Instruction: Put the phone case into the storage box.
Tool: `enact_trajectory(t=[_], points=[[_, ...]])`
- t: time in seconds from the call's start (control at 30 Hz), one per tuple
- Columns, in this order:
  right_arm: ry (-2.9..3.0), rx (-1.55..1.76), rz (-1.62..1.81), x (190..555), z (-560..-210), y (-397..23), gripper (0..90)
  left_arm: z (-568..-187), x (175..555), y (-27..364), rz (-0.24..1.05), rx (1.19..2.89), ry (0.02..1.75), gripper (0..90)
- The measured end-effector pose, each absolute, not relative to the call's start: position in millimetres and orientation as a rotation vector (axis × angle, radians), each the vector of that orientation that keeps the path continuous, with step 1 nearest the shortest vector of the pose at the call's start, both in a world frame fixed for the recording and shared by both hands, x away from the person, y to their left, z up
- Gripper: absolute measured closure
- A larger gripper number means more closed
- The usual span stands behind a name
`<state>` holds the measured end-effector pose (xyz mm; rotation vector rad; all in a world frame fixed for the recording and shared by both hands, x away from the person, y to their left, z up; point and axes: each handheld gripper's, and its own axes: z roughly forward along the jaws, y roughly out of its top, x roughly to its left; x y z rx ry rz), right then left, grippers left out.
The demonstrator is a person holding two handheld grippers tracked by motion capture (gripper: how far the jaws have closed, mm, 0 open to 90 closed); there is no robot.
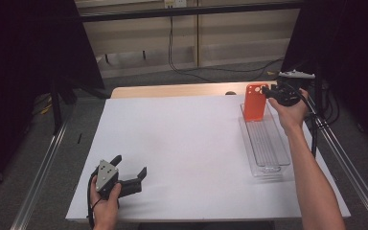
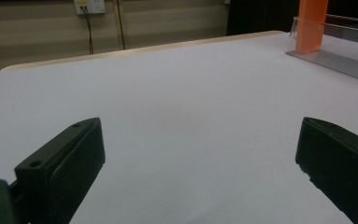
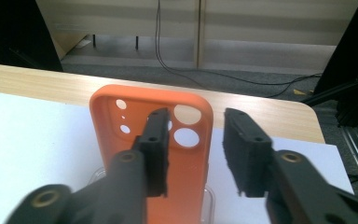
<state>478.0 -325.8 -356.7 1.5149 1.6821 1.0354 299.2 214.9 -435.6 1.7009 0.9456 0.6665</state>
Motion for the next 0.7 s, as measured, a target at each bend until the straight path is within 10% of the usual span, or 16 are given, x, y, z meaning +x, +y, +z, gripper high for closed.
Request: enact_trajectory(t=[0.7], points=[[1.656, 1.469, 1.119, 467.9, -356.9, -322.2, 6.6, -433.2, 299.6, 214.9, 0.685, 1.667, 0.956, 1.3]])
